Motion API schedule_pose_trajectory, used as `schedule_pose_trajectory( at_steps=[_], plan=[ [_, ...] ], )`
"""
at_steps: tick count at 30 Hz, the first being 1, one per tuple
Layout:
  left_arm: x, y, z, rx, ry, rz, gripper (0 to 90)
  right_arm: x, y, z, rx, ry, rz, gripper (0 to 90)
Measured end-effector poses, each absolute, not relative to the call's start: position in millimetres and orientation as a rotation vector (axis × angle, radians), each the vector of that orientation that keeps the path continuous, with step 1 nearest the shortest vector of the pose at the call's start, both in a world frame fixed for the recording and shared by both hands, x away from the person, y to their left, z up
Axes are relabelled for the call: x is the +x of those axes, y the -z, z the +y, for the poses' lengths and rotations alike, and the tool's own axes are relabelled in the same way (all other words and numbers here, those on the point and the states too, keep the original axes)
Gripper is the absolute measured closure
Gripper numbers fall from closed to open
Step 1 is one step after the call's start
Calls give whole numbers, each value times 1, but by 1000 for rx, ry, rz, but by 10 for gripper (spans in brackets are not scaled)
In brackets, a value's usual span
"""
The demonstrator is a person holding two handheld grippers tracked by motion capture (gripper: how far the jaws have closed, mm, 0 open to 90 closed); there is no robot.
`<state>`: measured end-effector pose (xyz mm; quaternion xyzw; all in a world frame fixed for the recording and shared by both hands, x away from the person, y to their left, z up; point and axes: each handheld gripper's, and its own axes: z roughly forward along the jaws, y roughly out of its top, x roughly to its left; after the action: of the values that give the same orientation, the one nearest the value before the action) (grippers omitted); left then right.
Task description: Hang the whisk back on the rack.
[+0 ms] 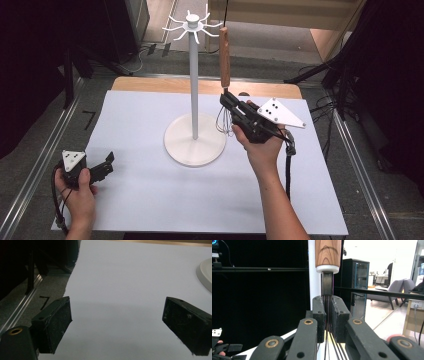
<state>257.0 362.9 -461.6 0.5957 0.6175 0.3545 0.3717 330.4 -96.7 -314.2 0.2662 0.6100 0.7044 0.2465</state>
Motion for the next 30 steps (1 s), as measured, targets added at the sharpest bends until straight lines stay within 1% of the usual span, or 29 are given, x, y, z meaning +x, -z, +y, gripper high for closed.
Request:
schedule_pose_trajectory(
  at_steps=[30],
  plan=[
    [258,462,363,1520,-902,1586,95,345,319,-82,698,-1949,1667,839]
  ],
)
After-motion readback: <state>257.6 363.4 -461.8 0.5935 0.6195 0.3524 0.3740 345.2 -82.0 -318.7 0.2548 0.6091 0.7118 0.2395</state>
